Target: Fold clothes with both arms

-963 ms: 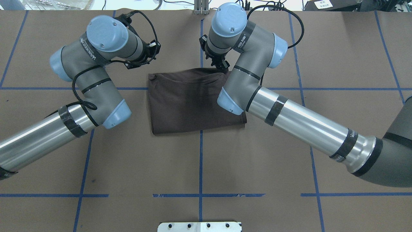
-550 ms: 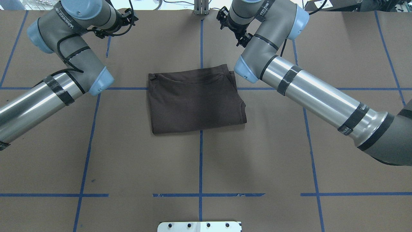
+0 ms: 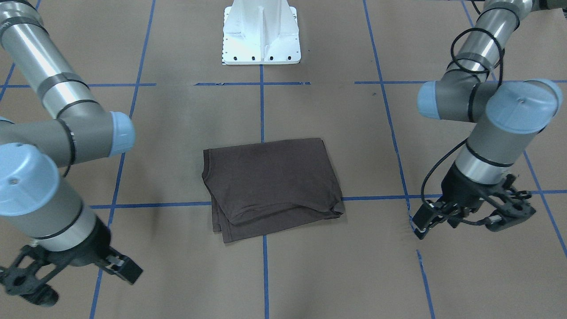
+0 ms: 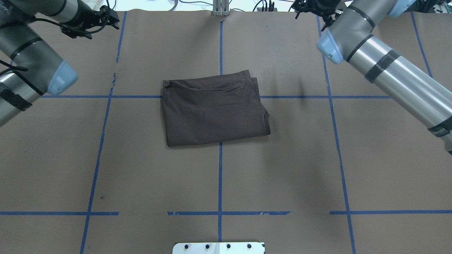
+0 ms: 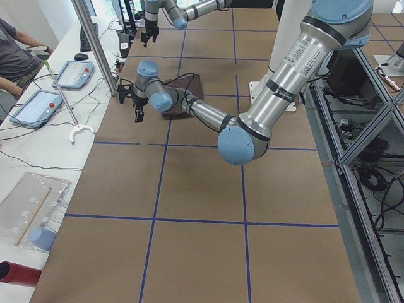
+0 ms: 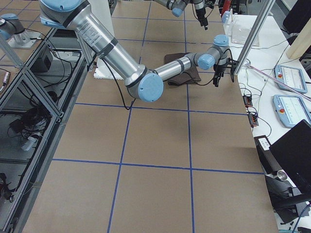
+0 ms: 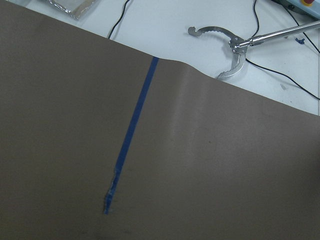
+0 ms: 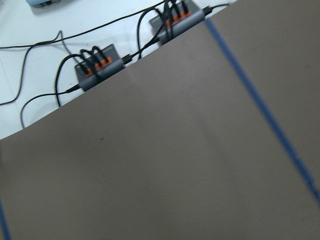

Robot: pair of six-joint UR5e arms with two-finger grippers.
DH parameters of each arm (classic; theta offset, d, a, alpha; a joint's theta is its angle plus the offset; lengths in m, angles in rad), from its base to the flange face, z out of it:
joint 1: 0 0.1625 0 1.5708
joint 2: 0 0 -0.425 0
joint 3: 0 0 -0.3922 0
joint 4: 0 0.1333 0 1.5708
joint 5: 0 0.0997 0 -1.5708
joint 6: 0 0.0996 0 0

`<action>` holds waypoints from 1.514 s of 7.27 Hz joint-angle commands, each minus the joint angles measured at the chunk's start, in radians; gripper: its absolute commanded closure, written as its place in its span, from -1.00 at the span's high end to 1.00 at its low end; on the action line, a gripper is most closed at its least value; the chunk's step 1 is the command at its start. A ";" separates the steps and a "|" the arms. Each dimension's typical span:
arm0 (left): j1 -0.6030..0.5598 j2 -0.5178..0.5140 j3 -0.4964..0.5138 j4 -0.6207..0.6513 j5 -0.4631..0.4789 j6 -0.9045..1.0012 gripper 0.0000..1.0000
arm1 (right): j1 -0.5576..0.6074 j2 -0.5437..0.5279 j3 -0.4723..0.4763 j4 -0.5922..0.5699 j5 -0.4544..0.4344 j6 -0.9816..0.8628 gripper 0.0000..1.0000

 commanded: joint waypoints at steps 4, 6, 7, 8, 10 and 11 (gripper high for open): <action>-0.363 0.289 -0.193 0.272 -0.053 1.019 1.00 | 0.455 -0.481 0.241 -0.259 0.255 -1.200 1.00; -0.401 0.412 -0.210 0.258 -0.104 1.257 1.00 | 0.558 -0.676 0.412 -0.387 0.258 -1.404 1.00; -0.393 0.423 -0.216 0.253 -0.107 1.259 1.00 | 0.557 -0.744 0.543 -0.392 0.258 -1.392 1.00; -0.393 0.429 -0.186 0.221 -0.130 1.256 1.00 | 0.536 -0.813 0.572 -0.386 0.246 -1.390 1.00; -0.392 0.433 -0.050 0.072 -0.130 1.232 1.00 | 0.516 -0.823 0.564 -0.383 0.245 -1.348 1.00; -0.395 0.434 -0.037 0.021 -0.142 1.236 1.00 | 0.514 -0.821 0.569 -0.383 0.248 -1.312 1.00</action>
